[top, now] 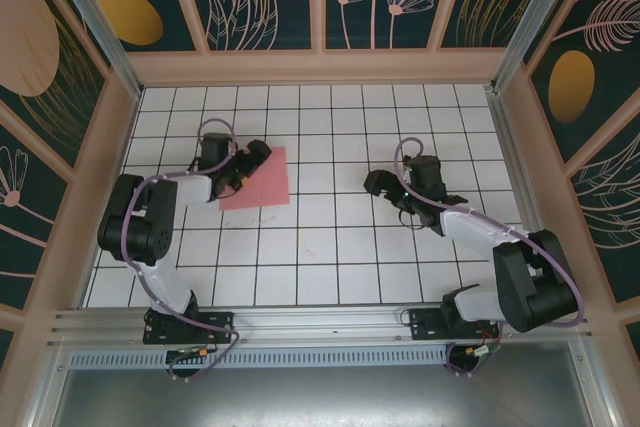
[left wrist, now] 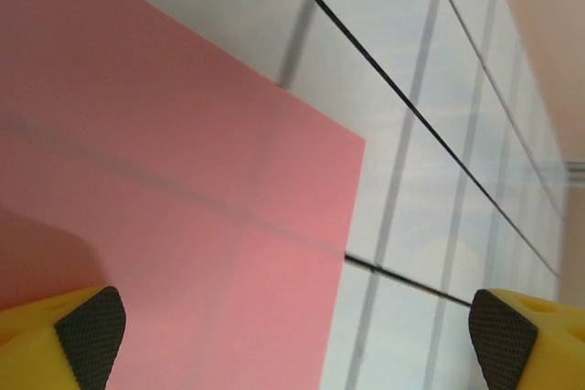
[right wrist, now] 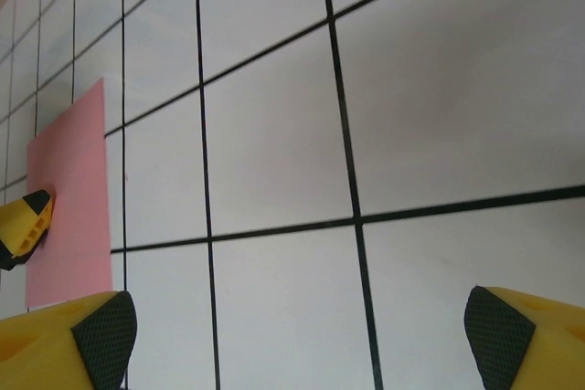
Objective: Fold a paper plane with a square sheet of paper (pick it up from the middle)
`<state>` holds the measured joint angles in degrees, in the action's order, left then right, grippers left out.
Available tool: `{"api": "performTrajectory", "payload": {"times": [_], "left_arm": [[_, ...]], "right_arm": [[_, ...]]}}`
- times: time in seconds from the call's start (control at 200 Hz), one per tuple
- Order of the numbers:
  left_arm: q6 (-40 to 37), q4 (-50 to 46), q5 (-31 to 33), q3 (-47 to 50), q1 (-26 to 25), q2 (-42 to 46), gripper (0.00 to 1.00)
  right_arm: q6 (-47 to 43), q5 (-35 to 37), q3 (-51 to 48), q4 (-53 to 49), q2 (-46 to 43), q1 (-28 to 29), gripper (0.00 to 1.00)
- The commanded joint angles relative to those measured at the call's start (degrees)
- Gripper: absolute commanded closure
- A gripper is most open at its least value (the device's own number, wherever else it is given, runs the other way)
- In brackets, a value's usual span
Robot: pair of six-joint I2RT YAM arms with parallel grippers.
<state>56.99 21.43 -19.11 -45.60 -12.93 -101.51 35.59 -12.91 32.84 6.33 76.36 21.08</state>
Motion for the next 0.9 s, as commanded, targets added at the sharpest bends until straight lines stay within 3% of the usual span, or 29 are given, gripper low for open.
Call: {"api": "performTrajectory", "payload": {"times": [0.0,0.25,0.43,0.616,0.896], "left_arm": [[13.62,4.36,-1.46,5.38,-6.11,0.27,0.01],[19.64,7.55,2.66,5.45,-14.07,4.95,0.01],[10.62,-6.45,12.81,2.02,-14.12,15.63,0.01],[3.34,-18.47,26.22,3.2,-13.46,26.58,0.01],[-2.0,-23.46,36.71,10.96,-10.01,41.12,0.01]], "right_arm": [[2.68,2.37,-0.57,-1.75,0.0,2.36,0.05],[6.68,3.55,-1.55,-1.08,-2.43,7.73,0.1],[10.45,2.8,0.4,3.54,-1.3,12.7,0.17],[13.28,0.97,7.23,7.76,6.92,19.86,0.23],[16.24,3.17,19.43,3.34,21.77,29.9,0.28]]}}
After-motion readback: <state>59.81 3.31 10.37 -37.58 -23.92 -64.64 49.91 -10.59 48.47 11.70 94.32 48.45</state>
